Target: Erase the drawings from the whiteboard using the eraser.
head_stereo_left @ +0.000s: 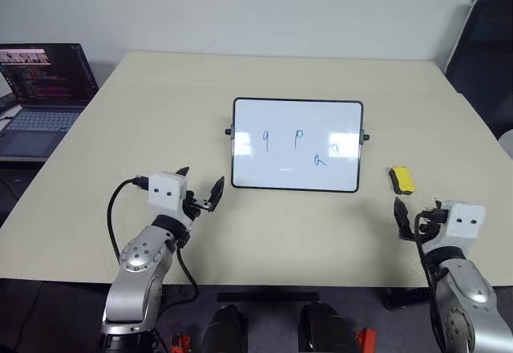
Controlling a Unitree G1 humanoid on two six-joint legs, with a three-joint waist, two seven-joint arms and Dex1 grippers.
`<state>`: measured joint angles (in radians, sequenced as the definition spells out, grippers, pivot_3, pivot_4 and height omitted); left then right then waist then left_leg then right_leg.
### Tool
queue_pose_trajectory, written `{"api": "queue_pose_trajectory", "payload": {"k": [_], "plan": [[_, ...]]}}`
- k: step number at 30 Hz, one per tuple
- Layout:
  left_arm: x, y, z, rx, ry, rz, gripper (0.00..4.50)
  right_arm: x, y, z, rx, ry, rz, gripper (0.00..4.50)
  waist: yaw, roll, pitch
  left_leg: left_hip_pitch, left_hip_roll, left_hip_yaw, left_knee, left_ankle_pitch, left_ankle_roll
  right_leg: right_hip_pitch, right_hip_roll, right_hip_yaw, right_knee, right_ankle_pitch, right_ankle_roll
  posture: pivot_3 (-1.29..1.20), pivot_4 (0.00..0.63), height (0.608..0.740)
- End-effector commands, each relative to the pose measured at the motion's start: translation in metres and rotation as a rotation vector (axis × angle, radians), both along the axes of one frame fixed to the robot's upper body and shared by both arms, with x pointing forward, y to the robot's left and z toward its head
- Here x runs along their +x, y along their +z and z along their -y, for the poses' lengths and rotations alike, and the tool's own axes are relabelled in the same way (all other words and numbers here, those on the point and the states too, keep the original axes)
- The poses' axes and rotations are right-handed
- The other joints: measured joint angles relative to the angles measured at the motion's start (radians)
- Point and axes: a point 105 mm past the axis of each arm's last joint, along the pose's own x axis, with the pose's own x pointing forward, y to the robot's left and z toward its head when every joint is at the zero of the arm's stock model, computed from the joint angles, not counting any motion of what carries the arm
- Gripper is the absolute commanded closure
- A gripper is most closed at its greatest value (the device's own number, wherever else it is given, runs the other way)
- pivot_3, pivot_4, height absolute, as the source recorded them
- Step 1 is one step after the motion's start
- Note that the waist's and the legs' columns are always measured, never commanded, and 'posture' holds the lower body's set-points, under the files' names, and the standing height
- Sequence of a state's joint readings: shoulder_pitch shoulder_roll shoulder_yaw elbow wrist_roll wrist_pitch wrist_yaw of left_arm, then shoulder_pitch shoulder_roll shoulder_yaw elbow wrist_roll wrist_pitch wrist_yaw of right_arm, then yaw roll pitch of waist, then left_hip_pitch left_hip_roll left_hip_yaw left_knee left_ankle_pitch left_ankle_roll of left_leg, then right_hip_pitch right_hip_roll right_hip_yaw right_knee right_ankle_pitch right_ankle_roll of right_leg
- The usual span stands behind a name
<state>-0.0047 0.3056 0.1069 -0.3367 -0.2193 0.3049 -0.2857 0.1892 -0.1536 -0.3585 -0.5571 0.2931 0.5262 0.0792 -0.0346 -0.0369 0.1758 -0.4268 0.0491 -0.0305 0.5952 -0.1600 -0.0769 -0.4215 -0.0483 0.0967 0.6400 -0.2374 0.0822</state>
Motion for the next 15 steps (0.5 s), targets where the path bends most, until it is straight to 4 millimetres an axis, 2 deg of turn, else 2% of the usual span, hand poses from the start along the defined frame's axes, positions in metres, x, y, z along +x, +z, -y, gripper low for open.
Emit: {"api": "queue_pose_trajectory", "payload": {"k": [1,5,8,13,15], "plan": [[0.003,0.012,0.008,-0.003,-0.021,0.040,0.00,0.001,0.020,0.006,0.005,-0.006,0.062,0.02,-0.001,0.000,0.000,0.000,0.000,0.000,0.000,-0.001,-0.001,0.000,-0.001,0.000,-0.001,0.000,0.000,0.00,0.150,0.740],[0.006,0.005,0.003,-0.001,-0.014,0.033,0.00,0.008,0.028,0.005,-0.063,0.026,0.093,0.02,-0.002,0.000,0.000,0.000,-0.001,0.000,0.000,-0.001,-0.002,0.001,-0.001,0.000,-0.007,0.000,0.000,0.00,0.150,0.740],[0.003,0.010,0.009,0.008,-0.105,0.059,0.00,0.007,0.030,-0.003,-0.113,0.062,0.082,0.02,-0.001,0.000,0.000,-0.002,-0.001,0.000,-0.001,0.003,0.004,0.002,-0.001,0.000,-0.010,0.000,0.000,0.00,0.150,0.740],[0.005,0.026,0.013,0.021,-0.253,0.098,0.00,0.007,0.022,-0.036,-0.064,0.211,0.030,0.02,0.002,0.000,0.000,-0.005,-0.001,0.000,-0.003,0.002,0.005,0.001,0.000,-0.001,-0.010,0.000,0.000,0.00,0.150,0.740],[0.000,0.038,0.027,0.021,-0.418,0.105,0.00,0.011,0.025,-0.047,-0.065,0.257,0.030,0.02,0.001,0.000,0.000,-0.006,0.000,-0.001,-0.003,0.001,0.005,0.001,0.001,-0.001,-0.010,0.000,0.000,0.00,0.150,0.740]]}}
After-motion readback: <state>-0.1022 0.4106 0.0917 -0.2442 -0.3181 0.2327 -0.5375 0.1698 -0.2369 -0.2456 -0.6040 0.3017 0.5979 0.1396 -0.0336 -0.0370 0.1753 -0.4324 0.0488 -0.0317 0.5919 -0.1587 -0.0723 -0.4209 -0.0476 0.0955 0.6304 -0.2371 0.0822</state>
